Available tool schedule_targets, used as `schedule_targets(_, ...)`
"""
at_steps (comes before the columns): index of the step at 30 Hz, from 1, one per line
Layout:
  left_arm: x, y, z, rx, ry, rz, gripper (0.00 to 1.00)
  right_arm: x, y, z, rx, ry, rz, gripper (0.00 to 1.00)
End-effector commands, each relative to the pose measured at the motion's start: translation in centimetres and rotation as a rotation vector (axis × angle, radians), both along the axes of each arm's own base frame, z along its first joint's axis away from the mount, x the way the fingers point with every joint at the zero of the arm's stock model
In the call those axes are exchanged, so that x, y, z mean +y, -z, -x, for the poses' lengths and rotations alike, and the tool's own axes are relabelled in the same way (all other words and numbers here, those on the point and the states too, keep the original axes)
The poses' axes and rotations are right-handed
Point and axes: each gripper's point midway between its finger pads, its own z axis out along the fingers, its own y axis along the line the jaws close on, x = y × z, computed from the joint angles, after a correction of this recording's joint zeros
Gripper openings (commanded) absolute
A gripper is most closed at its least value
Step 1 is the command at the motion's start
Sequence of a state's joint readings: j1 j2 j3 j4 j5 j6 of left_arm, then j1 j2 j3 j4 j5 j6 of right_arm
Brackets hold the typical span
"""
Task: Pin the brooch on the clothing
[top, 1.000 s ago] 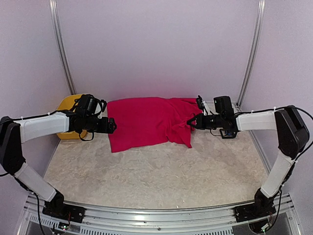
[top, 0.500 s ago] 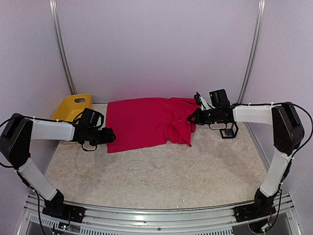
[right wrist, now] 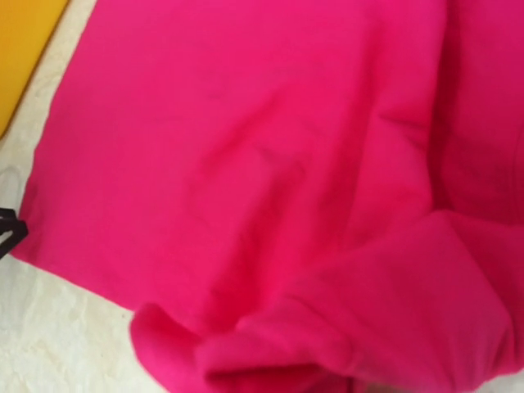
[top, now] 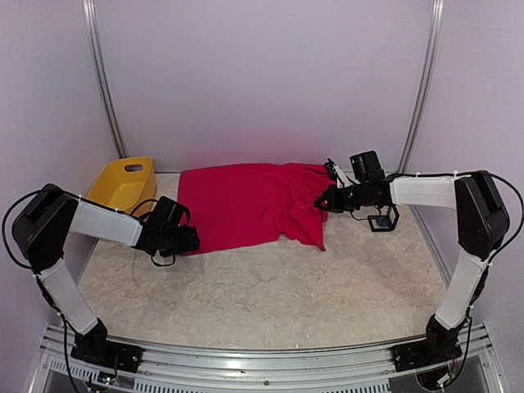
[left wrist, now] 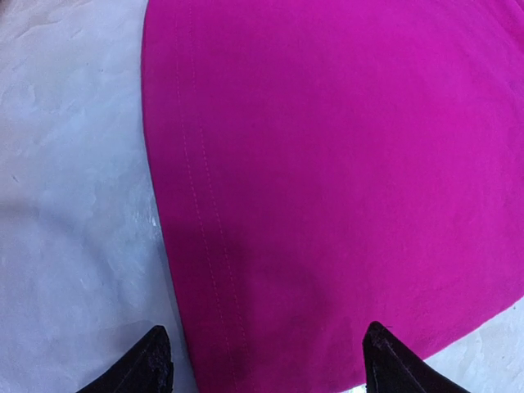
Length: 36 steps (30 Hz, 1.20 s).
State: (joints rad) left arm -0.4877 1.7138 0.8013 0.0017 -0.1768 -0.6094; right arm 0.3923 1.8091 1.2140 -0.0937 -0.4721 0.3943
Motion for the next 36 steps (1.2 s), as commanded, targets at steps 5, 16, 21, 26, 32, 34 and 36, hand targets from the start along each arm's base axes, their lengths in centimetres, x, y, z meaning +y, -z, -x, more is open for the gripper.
schedule_targets(5,-0.4,3.2,2.4,0.097,0.017,-0.016,0.09,-0.5,-1.4,-0.1,-0.013,-0.007,0.081,0.0)
schedule_targets(16,4.5,-4.7,6.9,-0.015,-0.107,-0.021,0.0,-1.8,-2.2,13.7,0.363,-0.208,0.022,0.0)
schedule_targets(21,5.2,-5.7,9.5,0.0,-0.141,0.041,0.0,-2.8,-1.7,19.4,0.528,-0.233,0.01,0.0)
schedule_targets(26,6.1,-6.3,10.9,0.014,-0.139,0.021,0.0,-5.9,2.3,21.8,0.658,-0.153,0.189,0.0)
schedule_targets(32,7.1,-6.6,12.4,0.02,-0.162,0.022,0.0,-9.1,5.9,24.2,0.773,-0.095,0.366,0.0)
schedule_targets(34,7.0,-7.0,12.4,0.001,-0.161,0.038,0.0,-10.2,6.1,24.3,0.782,-0.07,0.437,0.06)
schedule_targets(36,6.9,-7.2,12.4,-0.003,-0.156,0.041,0.0,-11.9,6.1,23.8,0.769,-0.029,0.542,0.16)
